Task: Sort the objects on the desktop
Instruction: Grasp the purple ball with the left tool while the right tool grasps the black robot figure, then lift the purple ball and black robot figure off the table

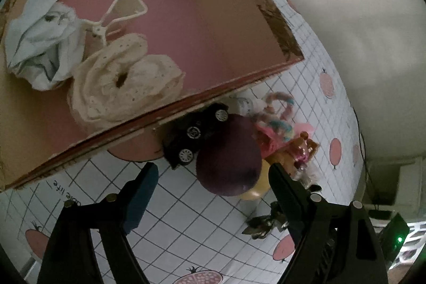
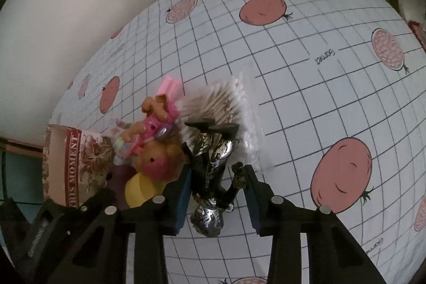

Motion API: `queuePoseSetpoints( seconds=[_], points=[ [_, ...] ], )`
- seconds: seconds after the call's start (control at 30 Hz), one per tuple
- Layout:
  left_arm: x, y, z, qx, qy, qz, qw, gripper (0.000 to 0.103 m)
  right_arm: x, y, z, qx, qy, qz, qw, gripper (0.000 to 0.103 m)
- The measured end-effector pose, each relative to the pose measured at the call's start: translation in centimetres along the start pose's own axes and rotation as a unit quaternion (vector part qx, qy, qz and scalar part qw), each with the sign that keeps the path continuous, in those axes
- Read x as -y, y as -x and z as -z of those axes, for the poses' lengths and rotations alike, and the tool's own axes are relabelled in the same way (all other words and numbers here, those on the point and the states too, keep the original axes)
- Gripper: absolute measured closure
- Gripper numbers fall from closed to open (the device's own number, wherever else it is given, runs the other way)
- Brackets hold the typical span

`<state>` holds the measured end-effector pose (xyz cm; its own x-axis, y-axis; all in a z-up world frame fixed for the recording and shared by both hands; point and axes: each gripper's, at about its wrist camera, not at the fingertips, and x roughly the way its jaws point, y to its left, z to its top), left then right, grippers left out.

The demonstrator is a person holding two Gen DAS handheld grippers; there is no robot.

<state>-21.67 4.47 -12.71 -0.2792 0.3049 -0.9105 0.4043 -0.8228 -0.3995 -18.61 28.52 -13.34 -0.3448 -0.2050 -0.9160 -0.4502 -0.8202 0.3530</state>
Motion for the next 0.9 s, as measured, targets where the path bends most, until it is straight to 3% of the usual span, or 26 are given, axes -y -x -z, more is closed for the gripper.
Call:
queuePoseSetpoints(
  seconds=[0.17,0.33,0.43,0.6,0.9],
  points=[
    [0.0,-0.5,0.7,-0.002,0.011,0.002,0.9999,0.024,0.5,0.8,-0.3,-0.002,-0.006,-0.009,1.000,0.063],
    [0.5,-1.0,1.2,0.010,0.022,-0.002,0.9997,0.024,1.5,0.0,-0.5,-0.026,-0.002,0.008,1.000,0.063],
    [0.8,-1.2,1.3,0.019,0.024,-0.007,0.9995,0.024,2.1,-0.7,-0.4,-0.045,-0.015,-0.014,0.999,0.068],
    [1.1,-1.6,1.4,0.023,0.030,-0.016,0.9991,0.024,2.3,-1.3,-0.4,-0.060,-0.005,-0.017,0.998,0.068],
    [1.4,-2.1,1.5,0.034,0.032,-0.028,0.9985,0.024,2.3,-1.1,-0.5,-0.060,0.010,-0.011,0.998,0.070]
  ],
)
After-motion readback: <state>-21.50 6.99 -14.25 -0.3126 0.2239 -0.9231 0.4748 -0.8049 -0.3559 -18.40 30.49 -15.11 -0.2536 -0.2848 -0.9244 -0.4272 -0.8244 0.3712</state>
